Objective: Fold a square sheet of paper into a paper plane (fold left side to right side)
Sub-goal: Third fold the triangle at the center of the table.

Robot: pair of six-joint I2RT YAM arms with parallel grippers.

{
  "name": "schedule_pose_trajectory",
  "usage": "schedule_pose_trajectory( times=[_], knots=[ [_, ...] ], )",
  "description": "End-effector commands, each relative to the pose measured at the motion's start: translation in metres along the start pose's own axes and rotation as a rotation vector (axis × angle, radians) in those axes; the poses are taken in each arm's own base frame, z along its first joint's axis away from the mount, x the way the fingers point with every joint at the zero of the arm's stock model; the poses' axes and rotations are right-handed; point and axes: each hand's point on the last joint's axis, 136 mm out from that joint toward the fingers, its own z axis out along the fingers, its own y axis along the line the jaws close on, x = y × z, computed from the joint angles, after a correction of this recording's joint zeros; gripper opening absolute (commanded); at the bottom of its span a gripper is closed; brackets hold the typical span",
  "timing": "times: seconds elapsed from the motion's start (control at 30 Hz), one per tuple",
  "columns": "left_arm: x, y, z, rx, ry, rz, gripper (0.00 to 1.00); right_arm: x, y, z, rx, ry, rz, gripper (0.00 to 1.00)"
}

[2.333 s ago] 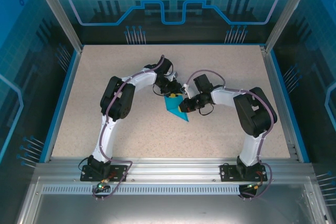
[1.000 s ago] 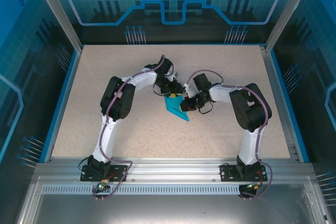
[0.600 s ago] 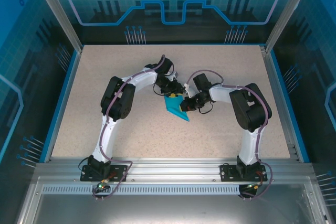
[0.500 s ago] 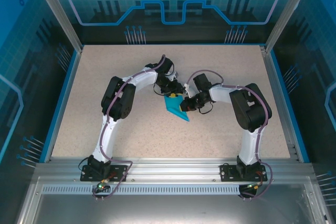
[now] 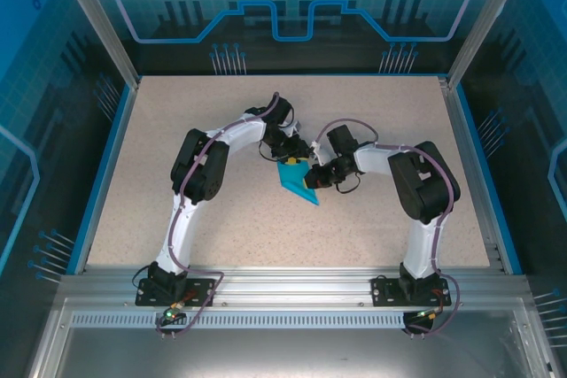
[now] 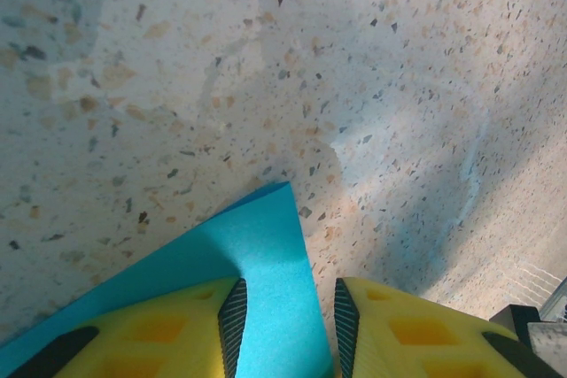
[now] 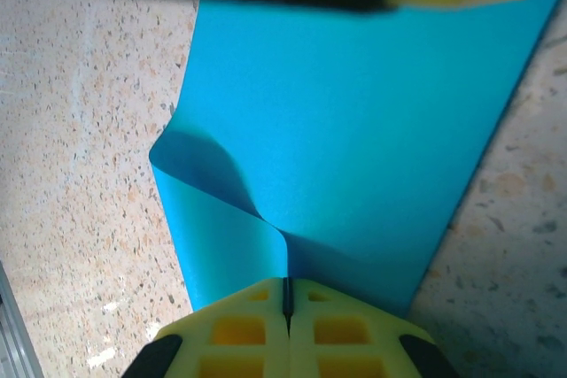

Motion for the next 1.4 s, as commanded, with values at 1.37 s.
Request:
schedule_pose_trajectory(
  times=[1.37],
  knots=[
    [0.005,-0.010,-0.016,-0.009,0.014,0.027,0.40,0.027,-0.027,0.010,0.070,0.134,0.107,0.04]
  ],
)
